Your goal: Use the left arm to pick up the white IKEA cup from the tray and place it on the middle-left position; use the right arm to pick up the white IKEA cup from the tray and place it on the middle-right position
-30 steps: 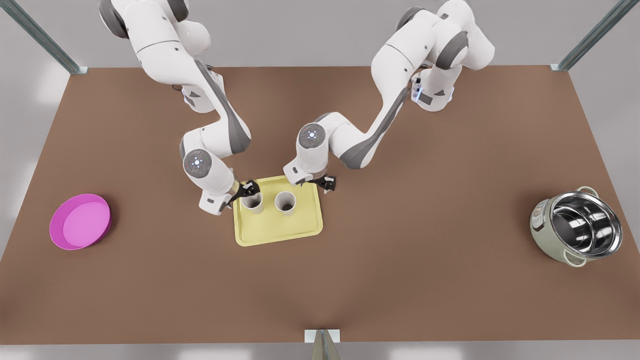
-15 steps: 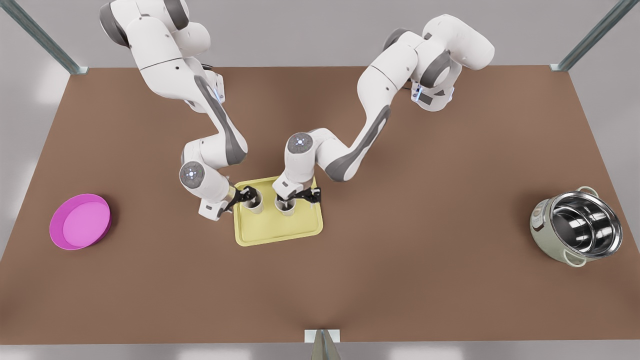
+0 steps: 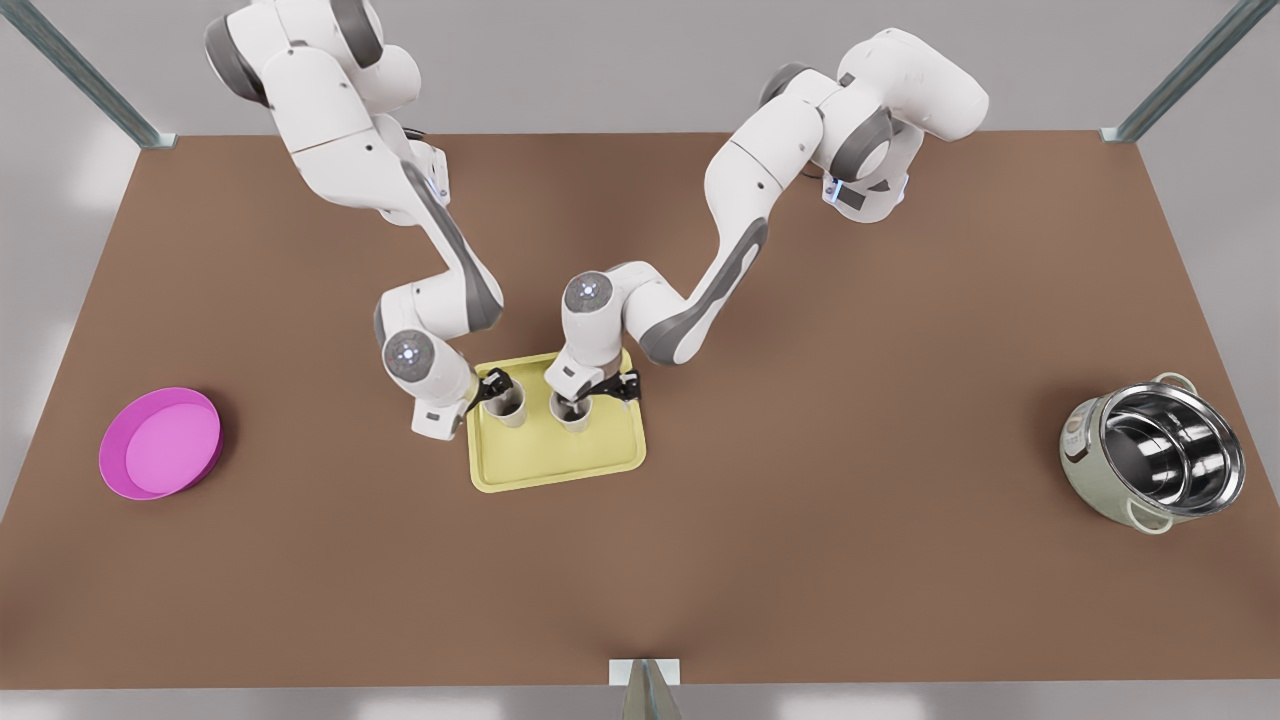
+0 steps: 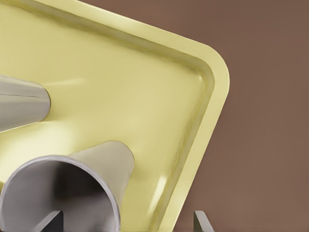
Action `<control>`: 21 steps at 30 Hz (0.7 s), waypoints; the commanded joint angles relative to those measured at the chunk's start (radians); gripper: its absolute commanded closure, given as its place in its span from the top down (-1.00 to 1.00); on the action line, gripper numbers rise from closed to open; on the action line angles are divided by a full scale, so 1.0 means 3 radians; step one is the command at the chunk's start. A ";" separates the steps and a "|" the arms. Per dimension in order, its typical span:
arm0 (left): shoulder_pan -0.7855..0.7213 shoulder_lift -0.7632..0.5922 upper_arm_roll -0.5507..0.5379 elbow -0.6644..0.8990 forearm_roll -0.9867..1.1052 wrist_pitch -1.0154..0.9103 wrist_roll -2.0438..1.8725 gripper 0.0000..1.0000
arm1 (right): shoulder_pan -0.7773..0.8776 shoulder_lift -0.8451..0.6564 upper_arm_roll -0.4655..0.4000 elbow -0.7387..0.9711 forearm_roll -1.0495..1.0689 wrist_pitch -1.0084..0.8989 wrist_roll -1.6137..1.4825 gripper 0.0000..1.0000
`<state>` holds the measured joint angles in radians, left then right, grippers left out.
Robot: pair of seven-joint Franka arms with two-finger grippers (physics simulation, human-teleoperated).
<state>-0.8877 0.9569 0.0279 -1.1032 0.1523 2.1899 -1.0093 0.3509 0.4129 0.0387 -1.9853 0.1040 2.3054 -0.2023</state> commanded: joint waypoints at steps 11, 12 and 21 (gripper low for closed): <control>-0.0032 0.0108 0.0019 0.0016 0.0014 0.0370 -0.0706 0.07 | 0.0001 0.0066 0.0009 0.0016 -0.0014 -0.0025 0.0040 -0.31; -0.0032 0.0108 0.0019 0.0016 0.0014 0.0375 -0.0736 -0.11 | 0.0001 0.0066 0.0009 0.0027 -0.0014 -0.0051 0.0045 -0.43; -0.0032 -0.0269 -0.0022 -0.0167 -0.0053 -0.0023 -0.0696 -0.58 | -0.0050 -0.0287 -0.0082 0.0405 -0.0009 -0.0873 0.0051 -0.92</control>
<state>-0.8959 0.8825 0.0227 -1.1626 0.1498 2.2436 -1.1599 0.3415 0.3445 0.0191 -1.8797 0.1233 2.1948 -0.2256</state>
